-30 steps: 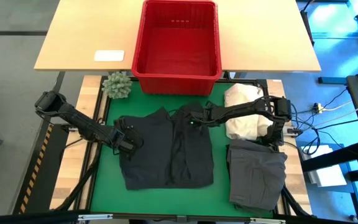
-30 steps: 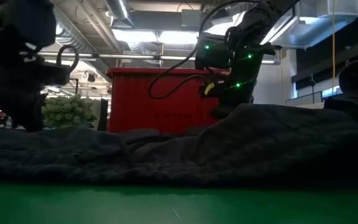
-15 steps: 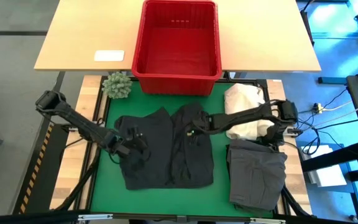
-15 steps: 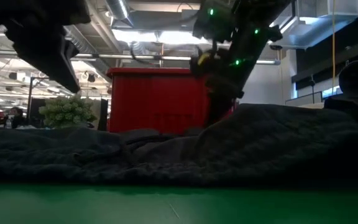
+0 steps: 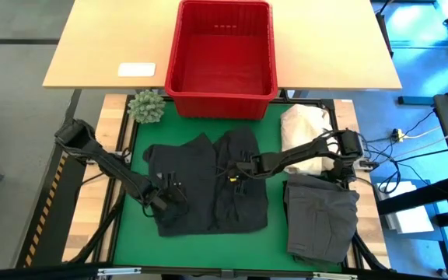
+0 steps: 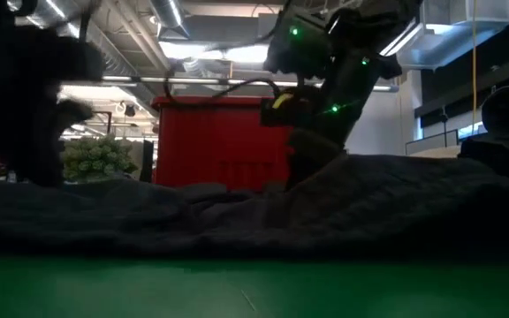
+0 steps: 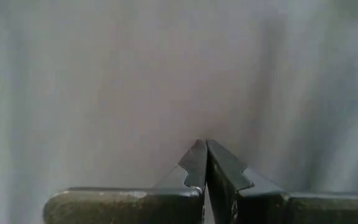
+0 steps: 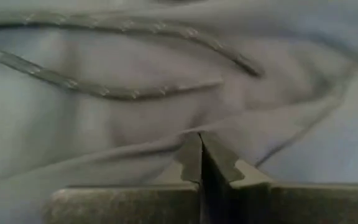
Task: Fold laundry
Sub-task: Fold the gray short
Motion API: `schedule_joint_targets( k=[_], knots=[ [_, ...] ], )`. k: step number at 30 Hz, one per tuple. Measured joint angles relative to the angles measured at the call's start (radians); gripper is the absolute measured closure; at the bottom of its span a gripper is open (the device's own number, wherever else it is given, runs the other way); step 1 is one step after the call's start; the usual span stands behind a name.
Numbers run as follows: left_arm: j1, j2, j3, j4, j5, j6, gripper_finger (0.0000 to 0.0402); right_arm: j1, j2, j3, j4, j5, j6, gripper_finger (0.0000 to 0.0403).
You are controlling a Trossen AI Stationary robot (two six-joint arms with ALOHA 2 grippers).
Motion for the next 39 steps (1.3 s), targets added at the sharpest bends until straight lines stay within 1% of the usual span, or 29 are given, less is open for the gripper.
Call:
schedule_joint_targets(
  k=[3, 6, 8, 11, 17, 22, 26, 28, 33, 39],
  knots=[
    [0.002, 0.048, 0.0, -0.052, 0.06, -0.056, 0.04, -0.019, -0.002, 0.001, -0.076, 0.061, 0.051, 0.0403],
    [0.0, 0.069, 0.006, -0.109, 0.079, -0.142, 0.04, -0.023, -0.023, -0.001, -0.189, 0.11, 0.091, 0.0403],
    [-0.008, 0.072, 0.006, -0.14, 0.092, -0.178, 0.04, -0.021, -0.032, -0.002, -0.225, 0.12, 0.12, 0.0403],
    [-0.024, 0.063, 0.005, -0.156, 0.146, -0.183, 0.04, -0.012, -0.042, -0.001, -0.284, 0.099, 0.158, 0.0403],
    [-0.051, 0.05, 0.035, -0.155, 0.32, -0.183, 0.04, 0.041, -0.046, 0.002, -0.329, 0.025, 0.213, 0.0403],
    [-0.073, 0.05, 0.045, -0.156, 0.412, -0.199, 0.04, 0.086, -0.053, 0.001, -0.415, 0.02, 0.291, 0.0403],
    [-0.073, 0.05, 0.045, -0.17, 0.477, -0.232, 0.04, 0.094, -0.063, -0.001, -0.495, 0.014, 0.35, 0.0403],
    [-0.072, 0.05, 0.045, -0.17, 0.492, -0.233, 0.04, 0.093, -0.07, -0.002, -0.532, 0.011, 0.366, 0.0403],
    [-0.073, 0.05, 0.045, -0.172, 0.496, -0.228, 0.04, 0.091, -0.125, -0.004, -0.557, 0.015, 0.372, 0.0403],
    [-0.073, 0.05, 0.045, -0.172, 0.496, -0.227, 0.04, 0.092, -0.222, -0.004, -0.626, 0.096, 0.449, 0.0403]
  ],
)
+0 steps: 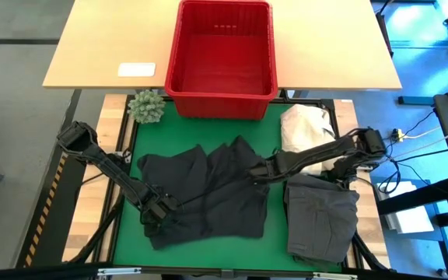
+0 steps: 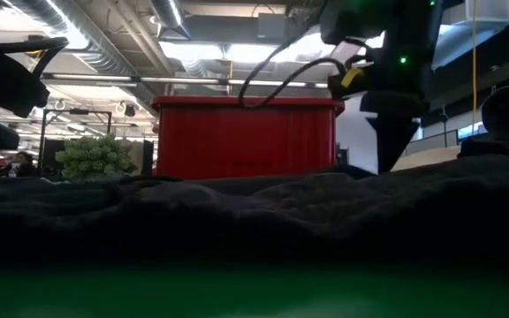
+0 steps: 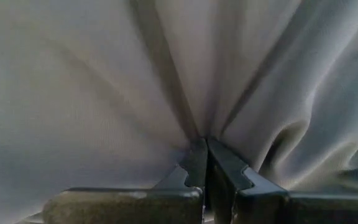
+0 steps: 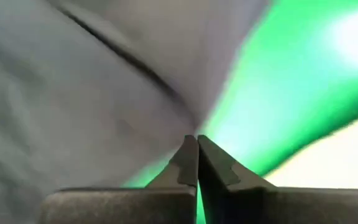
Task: Fold laundry
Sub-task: Fold the gray short
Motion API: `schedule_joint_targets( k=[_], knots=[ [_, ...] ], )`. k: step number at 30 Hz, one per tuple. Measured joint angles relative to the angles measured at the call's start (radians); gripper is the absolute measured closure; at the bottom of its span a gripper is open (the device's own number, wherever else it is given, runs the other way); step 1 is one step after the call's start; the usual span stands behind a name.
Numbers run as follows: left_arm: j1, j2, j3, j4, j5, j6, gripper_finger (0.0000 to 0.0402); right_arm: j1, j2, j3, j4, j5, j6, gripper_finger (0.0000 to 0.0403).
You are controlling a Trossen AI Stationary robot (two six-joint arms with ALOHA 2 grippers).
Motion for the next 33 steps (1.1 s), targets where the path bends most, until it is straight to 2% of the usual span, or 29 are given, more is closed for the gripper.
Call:
schedule_joint_targets(
  k=[5, 8, 12, 19, 25, 33],
  knots=[
    [0.0, 0.0, 0.0, 0.0, 0.0, 0.004, 0.04, -0.002, -0.042, 0.0, 0.026, 0.057, -0.004, 0.0403],
    [0.003, 0.0, 0.0, 0.001, -0.009, 0.021, 0.04, -0.006, -0.043, 0.0, 0.13, 0.072, -0.076, 0.0403],
    [0.011, 0.0, 0.025, -0.036, -0.055, 0.042, 0.04, -0.033, -0.041, 0.001, 0.291, 0.033, -0.194, 0.0403],
    [0.012, 0.0, 0.152, -0.156, -0.236, 0.151, 0.04, -0.12, -0.041, 0.001, 0.425, 0.026, -0.331, 0.0403],
    [0.025, -0.001, 0.221, -0.219, -0.565, 0.253, 0.04, -0.213, -0.039, -0.038, 0.524, -0.037, -0.391, 0.0403],
    [0.21, -0.008, 0.155, -0.172, -0.597, 0.445, 0.0401, -0.282, 0.025, -0.092, 0.71, -0.182, -0.479, 0.0403]
  ],
)
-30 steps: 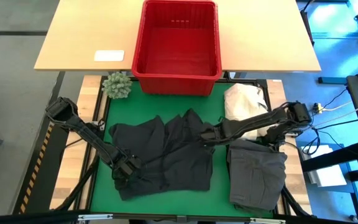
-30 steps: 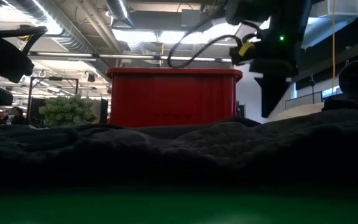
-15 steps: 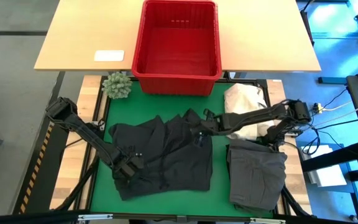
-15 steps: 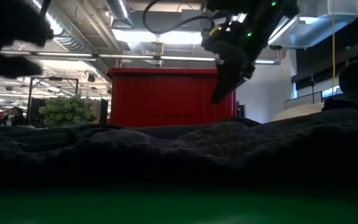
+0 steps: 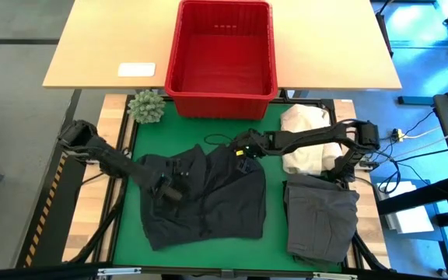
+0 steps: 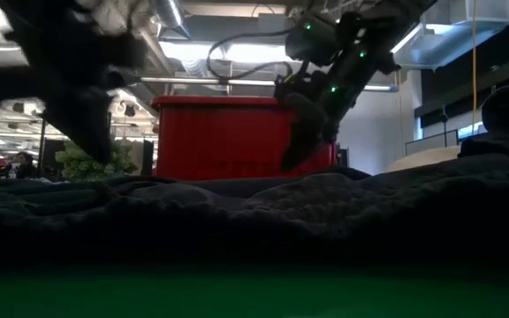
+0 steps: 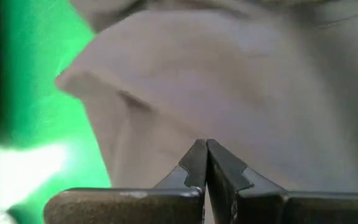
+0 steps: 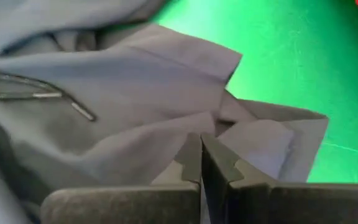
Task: Fold laundry
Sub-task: Fold the gray short
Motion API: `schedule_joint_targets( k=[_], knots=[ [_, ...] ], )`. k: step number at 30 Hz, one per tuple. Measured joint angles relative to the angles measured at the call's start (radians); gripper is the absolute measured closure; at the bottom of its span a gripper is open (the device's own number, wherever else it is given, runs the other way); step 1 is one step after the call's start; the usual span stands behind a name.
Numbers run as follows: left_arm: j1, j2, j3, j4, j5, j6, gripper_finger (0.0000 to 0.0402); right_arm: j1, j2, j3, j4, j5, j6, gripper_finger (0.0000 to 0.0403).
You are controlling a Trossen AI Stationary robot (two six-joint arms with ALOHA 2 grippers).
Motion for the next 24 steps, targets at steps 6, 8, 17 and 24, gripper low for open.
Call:
schedule_joint_targets(
  k=[6, 8, 17, 24],
  knots=[
    [0.207, -0.039, -0.139, 0.225, 0.048, 0.13, 0.0401, -0.027, 0.071, 0.0, 0.023, -0.015, -0.025, 0.0403],
    [0.269, -0.044, -0.181, 0.265, 0.07, 0.132, 0.0401, -0.039, 0.084, 0.0, -0.027, 0.033, 0.003, 0.0403],
    [0.357, -0.045, -0.274, 0.284, 0.112, 0.075, 0.0401, -0.054, 0.069, 0.0, -0.249, 0.229, 0.109, 0.0403],
    [0.34, -0.045, -0.283, 0.286, 0.089, 0.027, 0.0401, -0.054, 0.068, 0.0, -0.372, 0.268, 0.186, 0.0403]
  ],
)
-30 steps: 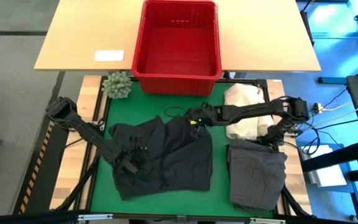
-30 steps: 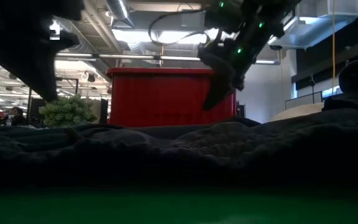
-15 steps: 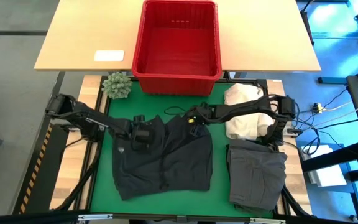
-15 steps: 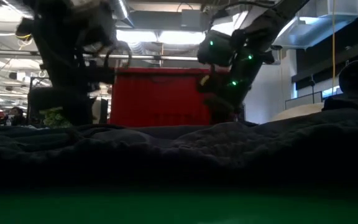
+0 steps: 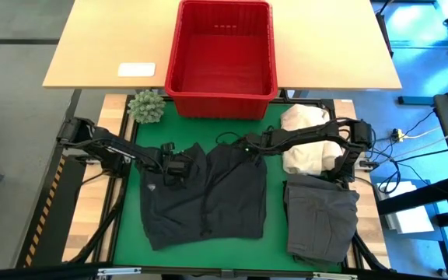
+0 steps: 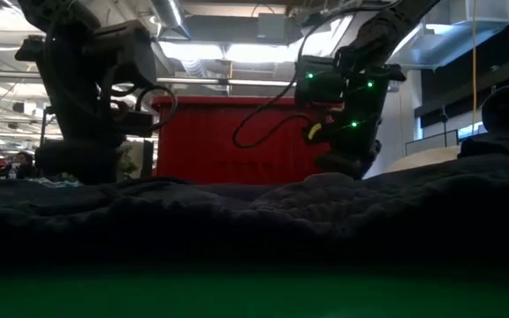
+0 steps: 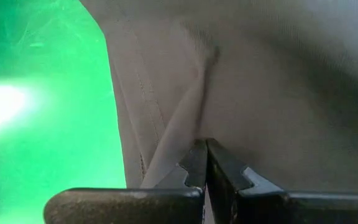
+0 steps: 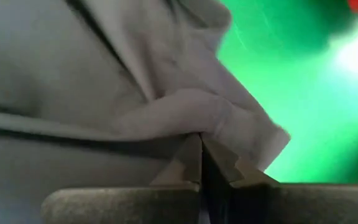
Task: Fold laundry
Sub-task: Fold the gray short
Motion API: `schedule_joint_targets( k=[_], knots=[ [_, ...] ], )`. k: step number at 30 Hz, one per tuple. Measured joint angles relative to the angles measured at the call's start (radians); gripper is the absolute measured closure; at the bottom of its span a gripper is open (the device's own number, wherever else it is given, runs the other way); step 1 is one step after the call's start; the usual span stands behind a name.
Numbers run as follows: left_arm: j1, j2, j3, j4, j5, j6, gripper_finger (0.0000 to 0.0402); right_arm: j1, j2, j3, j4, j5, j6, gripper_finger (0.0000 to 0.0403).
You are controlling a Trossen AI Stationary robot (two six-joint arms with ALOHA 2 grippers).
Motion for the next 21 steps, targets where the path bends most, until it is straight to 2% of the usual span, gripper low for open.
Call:
schedule_joint_targets(
  k=[6, 10, 17, 21],
  knots=[
    [0.0, 0.001, -0.001, -0.019, -0.021, -0.028, 0.0401, 0.0, 0.0, 0.0, -0.129, 0.051, 0.063, 0.0403],
    [0.0, 0.001, -0.001, -0.029, -0.028, -0.031, 0.0401, 0.0, -0.017, 0.0, -0.141, 0.062, 0.077, 0.0403],
    [0.0, 0.002, -0.001, -0.036, -0.04, -0.036, 0.0401, 0.0, -0.139, -0.002, -0.052, 0.099, 0.022, 0.0403],
    [-0.017, -0.037, -0.001, -0.046, -0.093, -0.051, 0.0401, 0.0, -0.25, -0.046, 0.109, 0.034, -0.047, 0.0403]
  ],
)
